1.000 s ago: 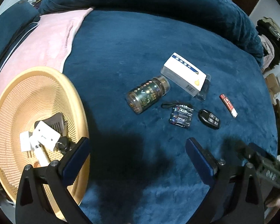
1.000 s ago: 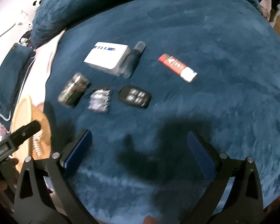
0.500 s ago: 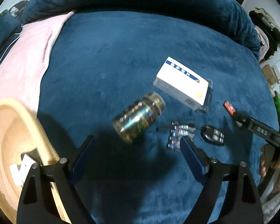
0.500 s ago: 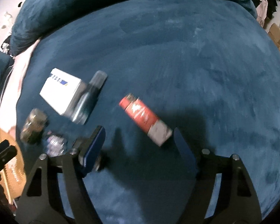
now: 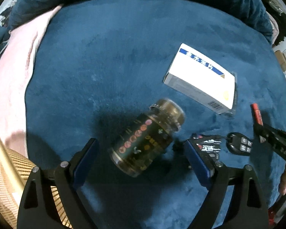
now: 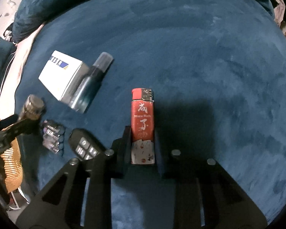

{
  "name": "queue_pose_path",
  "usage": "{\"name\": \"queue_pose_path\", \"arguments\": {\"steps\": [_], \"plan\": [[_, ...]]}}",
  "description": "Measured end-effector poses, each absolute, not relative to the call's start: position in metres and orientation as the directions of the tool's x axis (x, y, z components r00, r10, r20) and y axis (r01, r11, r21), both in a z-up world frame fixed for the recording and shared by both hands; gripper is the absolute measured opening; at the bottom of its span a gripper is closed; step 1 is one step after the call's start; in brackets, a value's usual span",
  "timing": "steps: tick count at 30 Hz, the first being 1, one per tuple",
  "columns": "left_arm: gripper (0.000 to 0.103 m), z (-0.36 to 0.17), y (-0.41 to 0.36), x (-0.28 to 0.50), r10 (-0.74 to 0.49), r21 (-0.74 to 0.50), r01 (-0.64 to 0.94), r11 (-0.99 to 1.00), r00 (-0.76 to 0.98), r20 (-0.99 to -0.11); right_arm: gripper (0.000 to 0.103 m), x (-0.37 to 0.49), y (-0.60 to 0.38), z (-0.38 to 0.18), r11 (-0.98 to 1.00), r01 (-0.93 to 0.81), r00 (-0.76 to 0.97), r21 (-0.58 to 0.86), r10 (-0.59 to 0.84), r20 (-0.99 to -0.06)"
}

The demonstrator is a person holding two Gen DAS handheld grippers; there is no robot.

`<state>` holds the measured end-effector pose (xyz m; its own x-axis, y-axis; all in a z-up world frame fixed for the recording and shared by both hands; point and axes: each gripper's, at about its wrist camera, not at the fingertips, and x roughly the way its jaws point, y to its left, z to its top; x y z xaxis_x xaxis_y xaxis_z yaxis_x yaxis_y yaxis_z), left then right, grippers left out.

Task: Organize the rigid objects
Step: 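Close left tool on green pill bottle while right tool grasps red lighter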

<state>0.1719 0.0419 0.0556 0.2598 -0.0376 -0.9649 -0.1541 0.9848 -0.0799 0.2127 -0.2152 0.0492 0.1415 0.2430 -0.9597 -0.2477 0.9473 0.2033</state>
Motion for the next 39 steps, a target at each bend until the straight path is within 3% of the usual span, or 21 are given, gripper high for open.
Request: {"name": "queue_pose_path", "arguments": {"steps": [3, 5, 20, 29, 39], "plan": [[0.088, 0.046, 0.043, 0.176, -0.061, -0.104, -0.166, 0.981, 0.248, -0.967, 0.025, 0.214, -0.213, 0.043, 0.952, -0.235, 0.137, 0.194, 0.230, -0.963], [0.076, 0.041, 0.043, 0.179, -0.060, -0.103, -0.173, 0.980, 0.240, -0.969, 0.025, 0.218, -0.214, 0.038, 0.957, -0.216, 0.136, 0.194, 0.226, -0.965], [0.076, 0.051, 0.016, 0.101, -0.074, -0.149, -0.256, 0.955, 0.281, -0.957, 0.023, 0.134, -0.223, 0.067, 0.925, -0.268, 0.121, 0.270, 0.310, -0.943], [0.076, 0.022, 0.013, 0.094, -0.087, -0.156, -0.311, 0.937, 0.224, -0.971, 0.024, 0.135, -0.206, 0.042, 0.933, -0.250, 0.075, 0.258, 0.284, -0.956], [0.075, 0.057, 0.002, 0.070, -0.075, -0.158, -0.260, 0.953, 0.303, -0.950, 0.023, 0.115, -0.208, 0.084, 0.904, -0.294, 0.128, 0.311, 0.359, -0.924]]}}
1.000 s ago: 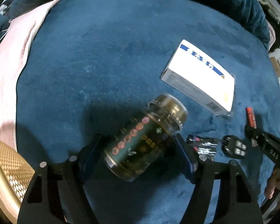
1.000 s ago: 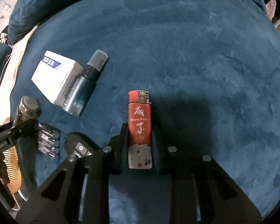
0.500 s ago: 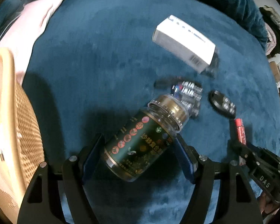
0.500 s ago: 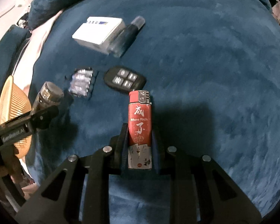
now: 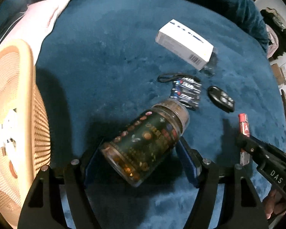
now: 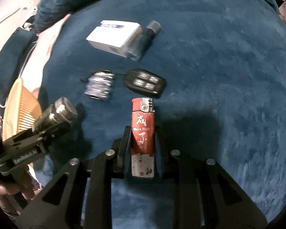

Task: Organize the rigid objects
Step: 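Close left tool on green pill bottle while right tool grasps red lighter, then carry pill bottle in left tool over basket while right tool carries lighter there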

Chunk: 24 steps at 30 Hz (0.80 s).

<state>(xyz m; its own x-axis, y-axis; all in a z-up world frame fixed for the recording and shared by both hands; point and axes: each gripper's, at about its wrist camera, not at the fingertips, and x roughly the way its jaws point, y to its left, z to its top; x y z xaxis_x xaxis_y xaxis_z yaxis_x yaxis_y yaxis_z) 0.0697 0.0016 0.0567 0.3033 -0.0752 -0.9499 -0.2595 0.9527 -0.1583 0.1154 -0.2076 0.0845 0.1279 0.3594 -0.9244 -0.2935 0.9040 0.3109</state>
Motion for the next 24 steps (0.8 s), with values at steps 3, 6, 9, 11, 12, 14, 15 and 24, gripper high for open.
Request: {"name": "queue_pose_path", "arguments": {"steps": [3, 6, 9, 11, 12, 14, 15, 24], "plan": [[0.075, 0.067, -0.002, 0.062, -0.064, -0.149, -0.248, 0.957, 0.320, -0.945, 0.023, 0.108, -0.201, 0.097, 0.892, -0.313, 0.140, 0.325, 0.382, -0.914], [0.075, 0.081, 0.001, 0.062, -0.064, -0.154, -0.253, 0.955, 0.333, -0.941, 0.023, 0.102, -0.196, 0.109, 0.882, -0.329, 0.153, 0.336, 0.401, -0.903], [0.075, 0.100, 0.011, 0.047, -0.050, -0.156, -0.262, 0.952, 0.372, -0.927, 0.023, 0.097, -0.190, 0.120, 0.870, -0.348, 0.165, 0.348, 0.422, -0.891], [0.075, 0.112, 0.019, 0.038, -0.039, -0.156, -0.275, 0.949, 0.390, -0.920, 0.023, 0.095, -0.182, 0.125, 0.864, -0.359, 0.170, 0.352, 0.432, -0.886], [0.075, 0.119, 0.024, 0.035, -0.031, -0.155, -0.283, 0.947, 0.399, -0.917, 0.023, 0.096, -0.173, 0.128, 0.861, -0.364, 0.172, 0.354, 0.436, -0.883], [0.075, 0.129, 0.028, 0.027, -0.011, -0.148, -0.299, 0.943, 0.414, -0.910, 0.023, 0.094, -0.162, 0.135, 0.854, -0.376, 0.175, 0.359, 0.446, -0.878], [0.075, 0.134, 0.032, 0.024, 0.000, -0.143, -0.307, 0.941, 0.421, -0.907, 0.023, 0.094, -0.158, 0.136, 0.852, -0.380, 0.176, 0.361, 0.450, -0.876], [0.075, 0.160, 0.074, -0.016, 0.072, -0.136, -0.401, 0.906, 0.462, -0.884, 0.023, 0.080, -0.117, 0.165, 0.798, -0.470, 0.183, 0.377, 0.506, -0.843]]}}
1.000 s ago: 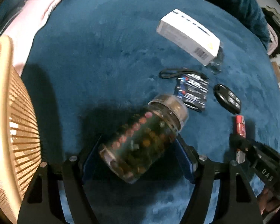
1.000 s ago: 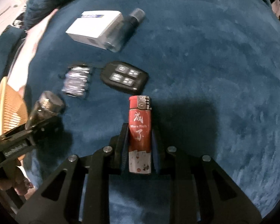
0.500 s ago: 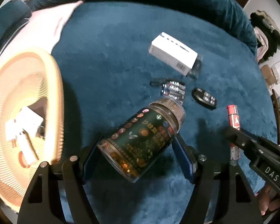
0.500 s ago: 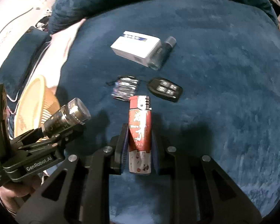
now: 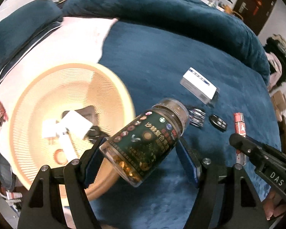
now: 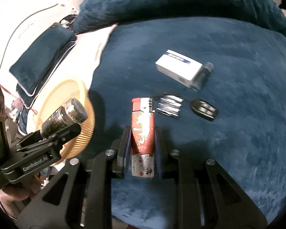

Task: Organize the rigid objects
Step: 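Carry pill bottle in left tool over basket while right tool carries lighter there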

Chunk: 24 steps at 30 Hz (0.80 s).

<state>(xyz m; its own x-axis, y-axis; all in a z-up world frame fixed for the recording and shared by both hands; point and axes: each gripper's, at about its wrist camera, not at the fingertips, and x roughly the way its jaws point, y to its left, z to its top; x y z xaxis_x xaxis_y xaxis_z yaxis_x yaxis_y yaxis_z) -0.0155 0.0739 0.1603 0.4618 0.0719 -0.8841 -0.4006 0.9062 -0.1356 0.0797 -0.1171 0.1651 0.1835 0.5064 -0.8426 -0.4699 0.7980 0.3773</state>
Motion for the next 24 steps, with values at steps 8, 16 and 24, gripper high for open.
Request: {"name": "queue_pose_path", "arguments": {"steps": [8, 16, 24], "plan": [[0.075, 0.169, 0.123, -0.048, 0.131, -0.135, -0.499, 0.856, 0.461, -0.878, 0.023, 0.066, -0.073, 0.169, 0.747, -0.543, 0.148, 0.385, 0.536, -0.831], [0.075, 0.165, 0.160, -0.070, 0.156, -0.143, -0.564, 0.813, 0.448, -0.880, 0.023, 0.054, -0.042, 0.167, 0.713, -0.584, 0.113, 0.387, 0.544, -0.832], [0.075, 0.156, 0.183, -0.086, 0.170, -0.142, -0.611, 0.779, 0.424, -0.890, 0.023, 0.045, -0.016, 0.168, 0.685, -0.615, 0.089, 0.390, 0.552, -0.829]]}}
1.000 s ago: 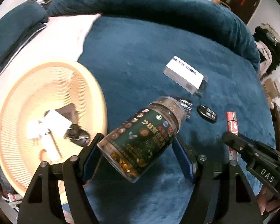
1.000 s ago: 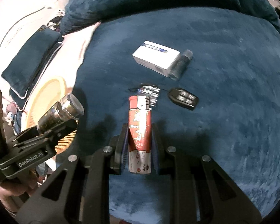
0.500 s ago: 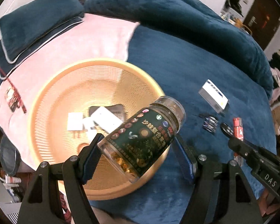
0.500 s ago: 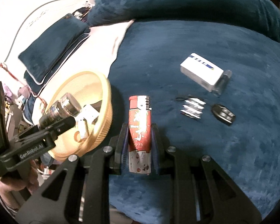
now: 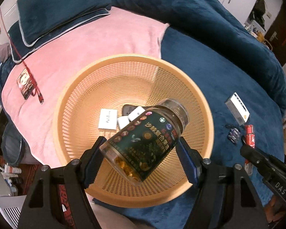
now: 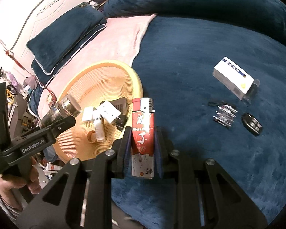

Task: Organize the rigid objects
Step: 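Carry pill bottle in left tool over basket while right tool carries lighter there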

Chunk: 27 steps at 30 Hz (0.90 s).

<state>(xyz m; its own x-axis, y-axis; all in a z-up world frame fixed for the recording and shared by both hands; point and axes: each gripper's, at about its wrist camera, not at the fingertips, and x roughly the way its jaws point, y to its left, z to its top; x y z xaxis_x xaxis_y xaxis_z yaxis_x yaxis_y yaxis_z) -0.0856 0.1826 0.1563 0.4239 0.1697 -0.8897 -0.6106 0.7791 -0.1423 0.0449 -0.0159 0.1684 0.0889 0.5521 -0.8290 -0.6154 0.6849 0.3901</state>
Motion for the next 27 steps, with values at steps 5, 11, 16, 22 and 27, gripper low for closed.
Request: {"name": "queue_pose_path", "arguments": {"steps": [5, 11, 16, 22, 27], "plan": [[0.075, 0.153, 0.193, -0.092, 0.174, -0.142, -0.629, 0.765, 0.414, -0.894, 0.023, 0.038, -0.001, 0.169, 0.663, -0.635, 0.068, 0.397, 0.560, -0.826], [0.075, 0.149, 0.202, -0.097, 0.177, -0.144, -0.647, 0.749, 0.404, -0.897, 0.023, 0.034, 0.012, 0.171, 0.642, -0.649, 0.050, 0.408, 0.571, -0.820], [0.075, 0.147, 0.209, -0.102, 0.181, -0.147, -0.662, 0.735, 0.400, -0.898, 0.023, 0.031, 0.026, 0.172, 0.623, -0.661, 0.030, 0.418, 0.579, -0.814], [0.075, 0.145, 0.221, -0.110, 0.190, -0.149, -0.684, 0.714, 0.394, -0.899, 0.023, 0.028, 0.039, 0.171, 0.606, -0.669, 0.010, 0.430, 0.585, -0.811], [0.075, 0.143, 0.229, -0.114, 0.194, -0.149, -0.699, 0.700, 0.386, -0.902, 0.023, 0.029, 0.045, 0.165, 0.606, -0.666, -0.005, 0.436, 0.581, -0.814]]}}
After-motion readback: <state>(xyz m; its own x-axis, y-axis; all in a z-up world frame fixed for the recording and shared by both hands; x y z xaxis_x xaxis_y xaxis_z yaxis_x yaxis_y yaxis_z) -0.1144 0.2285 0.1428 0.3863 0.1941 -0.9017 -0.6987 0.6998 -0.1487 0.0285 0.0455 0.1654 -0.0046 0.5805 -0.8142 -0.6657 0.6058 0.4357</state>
